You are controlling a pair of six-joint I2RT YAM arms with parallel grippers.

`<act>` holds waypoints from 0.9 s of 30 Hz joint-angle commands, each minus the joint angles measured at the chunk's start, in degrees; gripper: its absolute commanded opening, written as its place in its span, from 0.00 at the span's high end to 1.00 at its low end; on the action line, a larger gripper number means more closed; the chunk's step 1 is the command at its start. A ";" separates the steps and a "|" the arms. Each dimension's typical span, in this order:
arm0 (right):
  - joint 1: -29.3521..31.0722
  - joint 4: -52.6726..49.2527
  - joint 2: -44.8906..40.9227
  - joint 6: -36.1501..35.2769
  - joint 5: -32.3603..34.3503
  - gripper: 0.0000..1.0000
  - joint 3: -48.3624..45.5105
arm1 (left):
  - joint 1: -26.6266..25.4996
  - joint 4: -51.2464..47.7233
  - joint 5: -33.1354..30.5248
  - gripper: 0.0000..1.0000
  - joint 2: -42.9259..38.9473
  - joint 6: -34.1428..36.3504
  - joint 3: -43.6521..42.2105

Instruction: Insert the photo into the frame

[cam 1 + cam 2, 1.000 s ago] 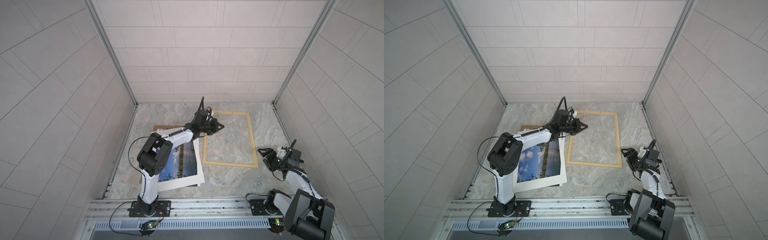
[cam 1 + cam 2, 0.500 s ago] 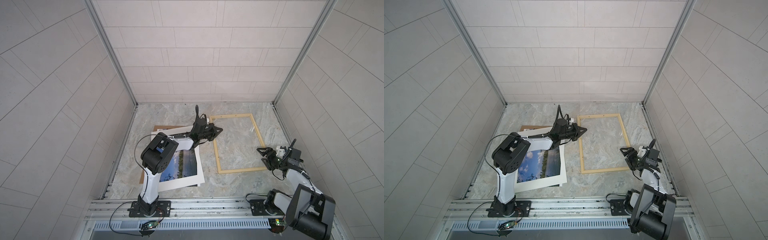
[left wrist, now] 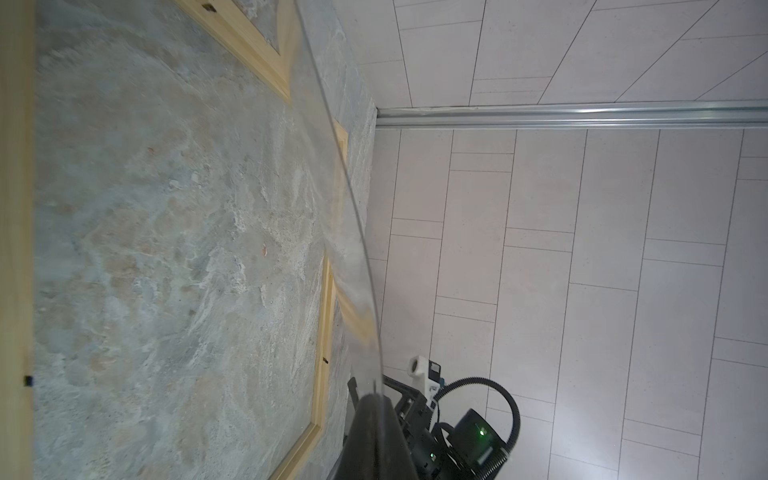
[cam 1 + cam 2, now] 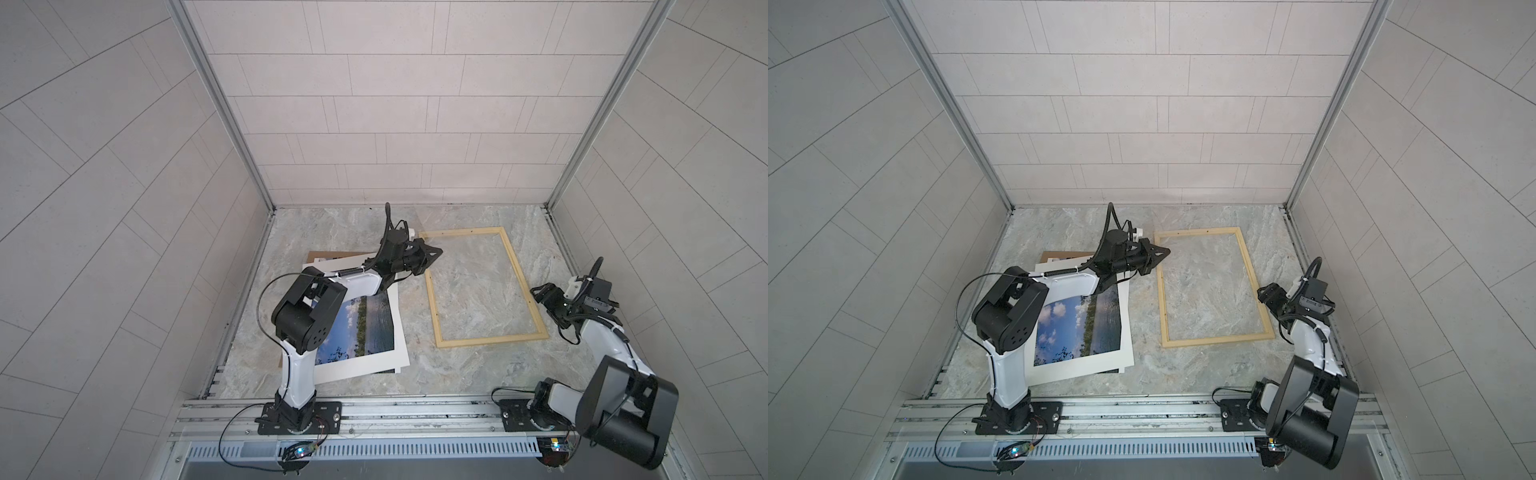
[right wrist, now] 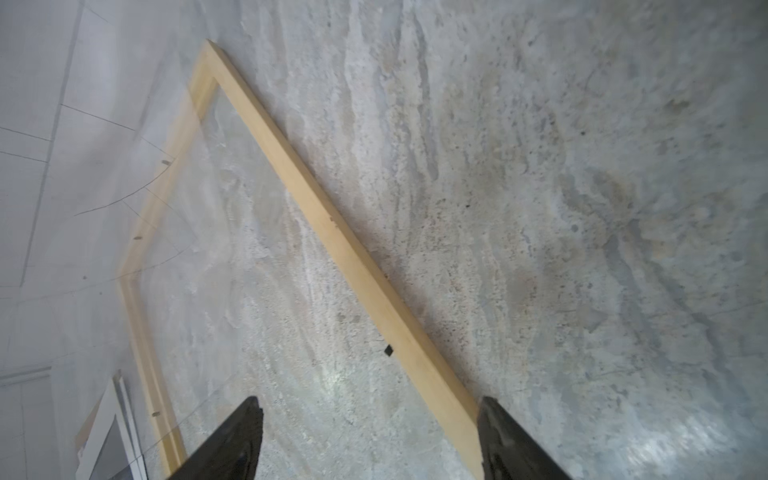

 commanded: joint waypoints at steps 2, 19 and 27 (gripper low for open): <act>0.94 0.72 7.75 -1.03 -1.40 0.22 3.91 | 0.51 6.55 2.48 1.00 0.33 -3.38 1.00; 7.01 6.25 14.37 1.49 -15.39 0.34 -1.96 | 2.21 5.15 7.48 1.00 -5.87 -1.30 -5.79; 6.66 6.30 0.03 5.66 -19.55 0.27 -9.00 | 2.31 5.43 10.65 1.00 -9.94 1.96 -12.31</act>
